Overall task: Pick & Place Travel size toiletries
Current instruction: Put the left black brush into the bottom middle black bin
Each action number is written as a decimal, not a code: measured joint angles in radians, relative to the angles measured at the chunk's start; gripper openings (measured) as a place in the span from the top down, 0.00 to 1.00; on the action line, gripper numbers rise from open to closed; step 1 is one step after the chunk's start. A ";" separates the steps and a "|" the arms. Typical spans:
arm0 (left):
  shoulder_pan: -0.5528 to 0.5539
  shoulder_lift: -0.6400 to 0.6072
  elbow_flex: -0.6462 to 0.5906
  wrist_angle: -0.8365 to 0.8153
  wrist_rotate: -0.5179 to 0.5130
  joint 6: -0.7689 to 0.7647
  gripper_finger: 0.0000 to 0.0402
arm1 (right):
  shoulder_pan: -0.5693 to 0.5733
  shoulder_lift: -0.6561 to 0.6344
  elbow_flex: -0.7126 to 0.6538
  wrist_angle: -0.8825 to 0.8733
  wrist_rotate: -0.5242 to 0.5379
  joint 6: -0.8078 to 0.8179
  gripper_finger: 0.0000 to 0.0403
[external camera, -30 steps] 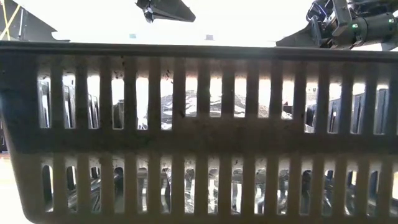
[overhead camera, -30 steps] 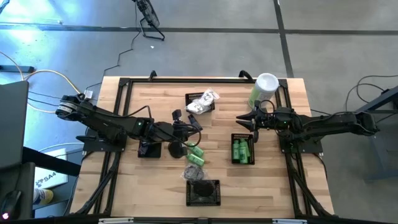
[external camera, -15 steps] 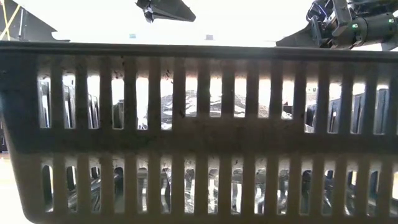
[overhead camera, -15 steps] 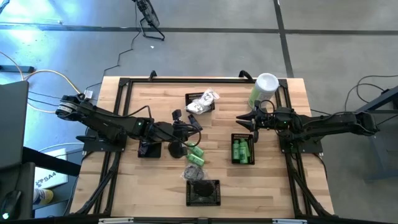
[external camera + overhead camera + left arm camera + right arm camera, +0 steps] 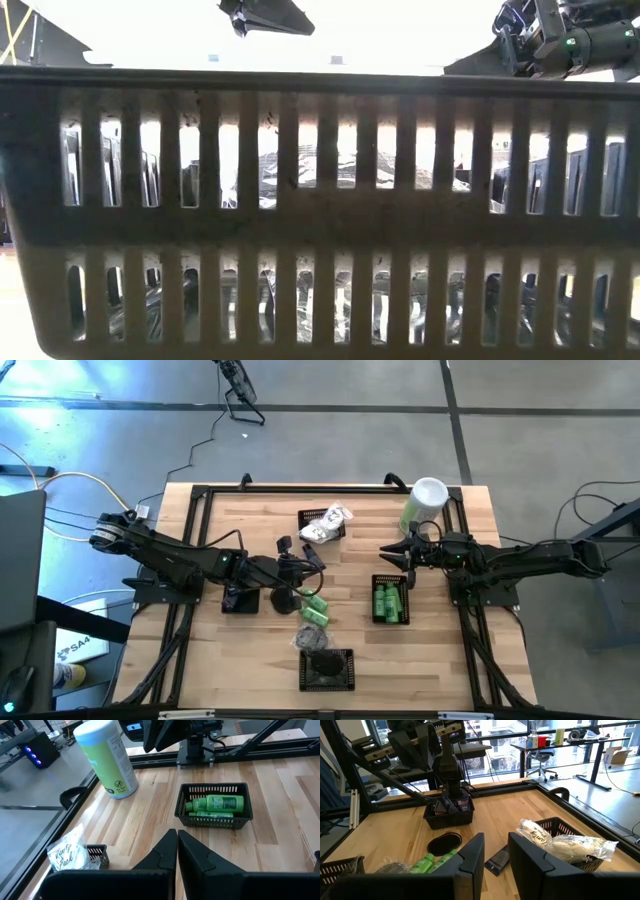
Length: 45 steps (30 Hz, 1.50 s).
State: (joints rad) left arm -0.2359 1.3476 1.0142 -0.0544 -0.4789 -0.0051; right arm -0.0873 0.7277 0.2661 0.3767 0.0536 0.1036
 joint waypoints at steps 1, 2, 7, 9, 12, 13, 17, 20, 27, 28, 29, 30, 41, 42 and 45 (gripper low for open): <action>0.000 0.000 0.000 0.000 0.000 0.000 0.97 | 0.000 0.000 0.000 0.000 0.000 0.000 0.80; 0.000 0.000 0.000 0.000 0.000 0.000 0.97 | 0.000 0.000 0.000 0.000 0.000 0.000 0.80; 0.000 0.000 0.000 0.000 0.000 0.000 0.97 | 0.000 0.000 0.000 0.000 0.000 0.000 0.80; 0.000 0.000 0.000 0.001 0.000 0.000 0.97 | 0.000 0.000 0.000 0.000 0.000 0.000 0.80; 0.000 0.000 0.000 0.010 0.000 0.000 0.97 | 0.000 0.000 0.000 0.000 0.000 0.000 0.80; 0.000 0.000 0.000 0.008 0.000 -0.001 0.97 | 0.000 0.000 0.000 0.000 0.000 0.000 0.80; 0.000 0.001 0.000 -0.069 0.010 -0.008 0.97 | 0.000 0.000 0.000 0.000 0.000 0.000 0.80; -0.001 0.001 0.000 -0.141 0.058 -0.028 0.97 | 0.000 0.000 0.000 0.000 0.000 0.000 0.80; -0.021 0.001 0.000 -0.321 0.068 -0.107 0.97 | 0.000 0.000 0.000 0.000 0.000 -0.003 0.80; -0.029 0.001 0.000 -0.335 0.068 -0.120 0.97 | 0.000 0.000 0.000 0.000 -0.001 -0.003 0.80; -0.040 0.001 0.000 -0.346 0.067 -0.132 0.97 | 0.000 0.000 0.000 0.000 -0.001 -0.003 0.80; -0.049 0.001 0.000 -0.356 0.064 -0.141 0.97 | 0.000 0.000 0.000 0.000 0.000 -0.003 0.80; -0.126 0.053 0.000 -0.491 0.026 -0.270 0.97 | 0.000 0.000 0.000 0.001 -0.001 -0.003 0.80; -0.127 0.069 0.000 -0.502 0.023 -0.284 0.97 | 0.000 0.000 0.000 0.001 -0.002 -0.003 0.80; -0.139 0.119 -0.001 -0.522 0.023 -0.317 0.97 | 0.000 0.000 0.000 0.003 -0.004 -0.003 0.80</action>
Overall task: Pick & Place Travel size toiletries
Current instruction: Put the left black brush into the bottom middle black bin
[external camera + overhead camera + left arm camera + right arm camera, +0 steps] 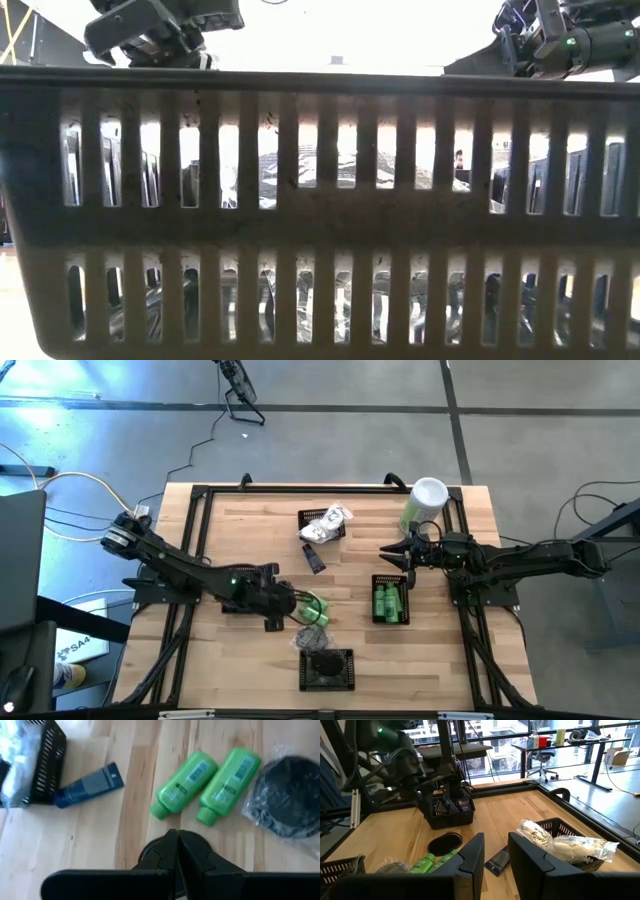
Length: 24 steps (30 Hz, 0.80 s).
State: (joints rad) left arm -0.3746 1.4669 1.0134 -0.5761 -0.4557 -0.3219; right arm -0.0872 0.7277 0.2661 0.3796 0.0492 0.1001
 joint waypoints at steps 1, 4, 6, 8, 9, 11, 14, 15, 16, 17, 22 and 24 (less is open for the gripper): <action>-0.006 0.010 0.000 0.003 -0.001 -0.005 0.97 | 0.000 0.000 0.000 0.000 0.000 0.000 0.80; -0.027 0.044 0.001 0.006 -0.001 -0.007 0.97 | 0.000 0.000 0.000 0.000 0.000 0.000 0.80; -0.044 0.051 0.000 0.004 -0.003 -0.022 0.97 | 0.000 0.000 0.000 0.001 0.000 0.000 0.80; -0.059 0.054 0.001 0.010 -0.004 -0.041 0.97 | 0.000 0.000 0.000 0.003 0.000 0.000 0.80; -0.067 0.055 0.001 0.004 -0.004 -0.053 0.97 | 0.000 0.000 0.000 0.007 0.000 0.000 0.80; -0.075 0.055 0.001 0.006 -0.002 -0.088 0.97 | 0.000 0.000 0.000 0.018 0.000 0.000 0.80; -0.078 0.055 0.001 0.004 0.025 -0.166 0.97 | 0.000 0.000 0.000 0.031 0.000 0.008 0.80; -0.078 0.055 0.001 0.005 0.033 -0.190 0.97 | 0.000 0.000 0.000 0.036 0.000 0.009 0.80; -0.078 0.055 0.001 0.007 0.042 -0.211 0.97 | 0.000 0.000 0.000 0.039 0.000 0.011 0.80; -0.078 0.055 0.001 0.006 0.051 -0.225 0.97 | 0.000 0.000 0.000 0.042 -0.001 0.011 0.80; -0.104 0.064 0.001 0.004 0.026 -0.211 0.97 | 0.000 0.000 0.000 0.043 -0.006 0.023 0.80; -0.122 0.064 0.001 0.007 -0.007 -0.202 0.97 | 0.000 0.000 0.000 0.043 -0.006 0.042 0.80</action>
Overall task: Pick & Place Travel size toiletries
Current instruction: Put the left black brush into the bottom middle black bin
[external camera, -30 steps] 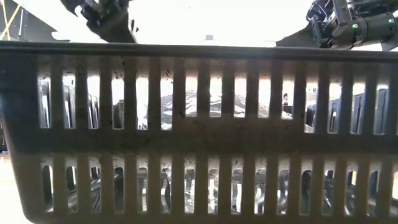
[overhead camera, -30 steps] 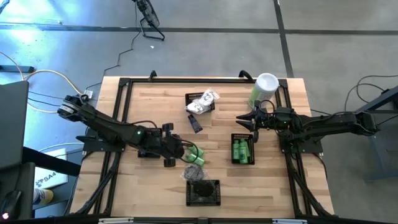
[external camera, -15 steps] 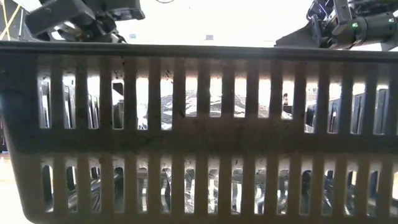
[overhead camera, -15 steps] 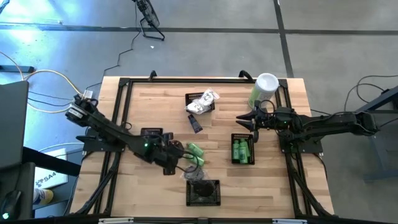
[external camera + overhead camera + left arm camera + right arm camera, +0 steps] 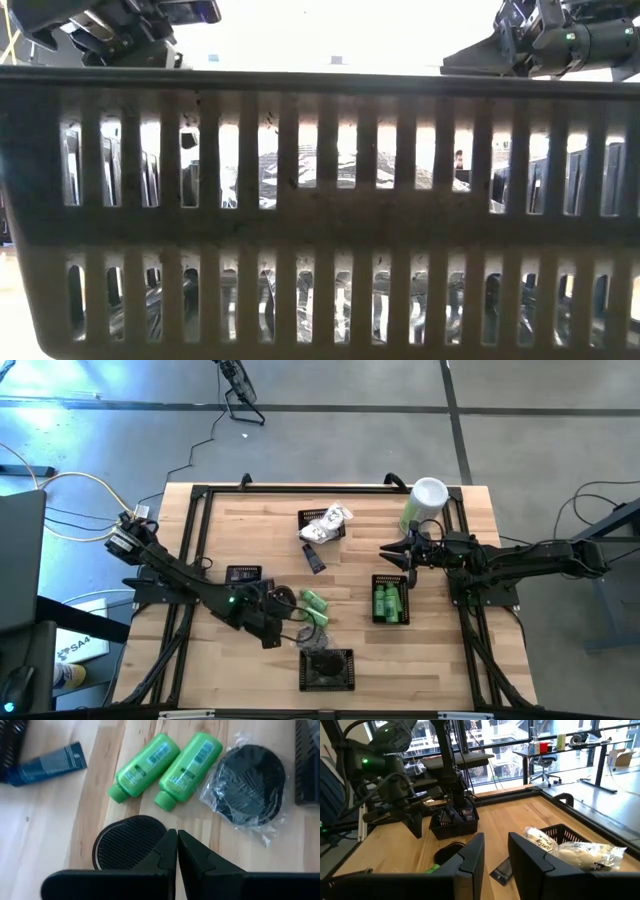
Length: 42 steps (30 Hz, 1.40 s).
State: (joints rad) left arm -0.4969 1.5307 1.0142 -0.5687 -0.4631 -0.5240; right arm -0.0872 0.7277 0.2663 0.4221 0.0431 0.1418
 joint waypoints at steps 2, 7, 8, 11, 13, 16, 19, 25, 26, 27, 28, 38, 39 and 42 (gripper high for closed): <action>-0.017 0.000 0.000 -0.001 -0.040 -0.003 0.97 | 0.000 0.000 0.000 0.000 0.000 0.014 0.80; -0.072 0.000 0.000 -0.012 -0.120 -0.004 0.99 | 0.000 0.000 0.000 -0.006 -0.001 0.022 0.80; -0.081 0.000 0.000 -0.012 -0.121 -0.004 1.00 | 0.000 0.000 0.000 -0.006 -0.001 0.023 0.80; -0.095 0.024 0.000 -0.008 -0.126 -0.003 1.00 | 0.000 0.000 0.000 -0.007 -0.013 0.023 0.80; -0.093 0.041 -0.001 -0.033 -0.129 0.001 1.00 | 0.000 0.000 0.000 -0.007 -0.026 0.023 0.80; -0.076 0.076 0.000 -0.047 -0.134 0.002 1.00 | 0.000 0.000 0.000 -0.007 -0.023 0.022 0.80; -0.053 0.107 0.000 -0.052 -0.124 -0.004 1.00 | 0.000 0.000 0.000 -0.010 -0.022 0.017 0.80; -0.018 0.127 0.000 -0.062 -0.018 -0.009 1.00 | 0.000 0.000 0.000 -0.006 -0.021 -0.002 0.80; -0.012 0.127 0.000 -0.060 0.004 -0.010 1.00 | 0.000 0.000 0.000 -0.007 -0.021 -0.012 0.80; -0.005 0.127 0.000 -0.055 0.024 -0.011 1.00 | 0.000 0.000 0.000 -0.007 -0.021 -0.014 0.80; 0.001 0.127 0.000 -0.052 0.039 -0.011 1.00 | 0.000 0.000 0.000 -0.006 -0.020 -0.015 0.80; 0.053 0.127 0.000 -0.052 0.043 0.003 0.91 | 0.000 0.000 0.000 -0.005 -0.019 -0.016 0.80; 0.054 0.127 0.000 -0.053 0.043 0.003 0.89 | 0.000 0.000 0.000 -0.002 -0.019 -0.016 0.80; 0.054 0.127 0.000 -0.053 0.043 0.005 0.78 | 0.000 0.000 0.000 0.000 -0.019 -0.016 0.80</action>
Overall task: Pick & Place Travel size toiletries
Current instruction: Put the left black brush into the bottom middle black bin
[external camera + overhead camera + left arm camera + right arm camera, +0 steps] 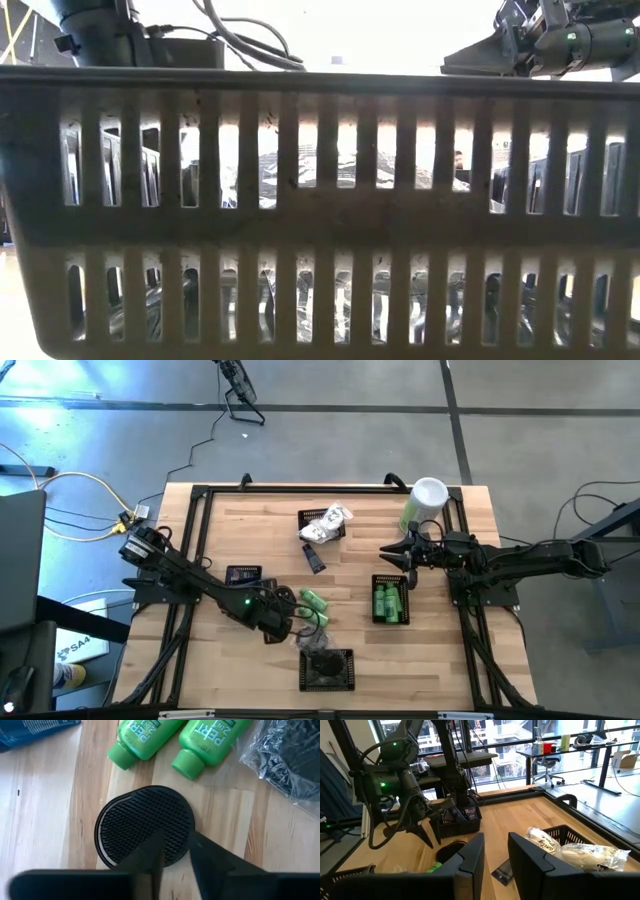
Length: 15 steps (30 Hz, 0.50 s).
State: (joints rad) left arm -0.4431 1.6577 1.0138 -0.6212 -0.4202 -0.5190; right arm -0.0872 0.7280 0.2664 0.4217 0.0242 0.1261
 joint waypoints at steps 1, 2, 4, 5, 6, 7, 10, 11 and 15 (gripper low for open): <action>0.000 0.000 0.000 0.000 0.001 0.006 0.75 | 0.000 0.000 0.000 0.000 0.000 0.000 0.80; -0.002 0.000 0.000 0.000 0.001 0.013 0.71 | 0.000 0.000 0.000 0.000 0.000 0.000 0.80; -0.002 0.002 0.000 0.003 0.002 0.020 0.64 | 0.000 0.000 0.000 0.000 0.000 0.000 0.80; -0.002 0.006 0.000 0.003 0.002 0.029 0.61 | 0.000 0.000 0.000 0.000 0.000 0.000 0.80; -0.002 0.009 0.000 0.003 0.004 0.044 0.58 | 0.000 0.000 0.000 0.000 0.000 0.000 0.80; -0.002 0.014 0.000 0.003 0.011 0.055 0.55 | 0.000 0.000 0.000 0.000 0.000 0.000 0.80; -0.002 0.046 0.001 0.007 0.026 0.079 0.52 | 0.000 0.000 0.000 0.000 0.000 0.000 0.80; -0.002 0.058 0.001 0.006 0.027 0.079 0.52 | 0.000 0.000 0.000 0.000 0.000 0.000 0.80; -0.002 0.096 0.002 0.028 0.034 0.078 0.52 | 0.000 0.000 0.000 0.000 0.000 0.000 0.80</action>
State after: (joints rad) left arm -0.4454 1.7541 1.0153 -0.5933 -0.3861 -0.4412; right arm -0.0872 0.7280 0.2661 0.4221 0.0239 0.1261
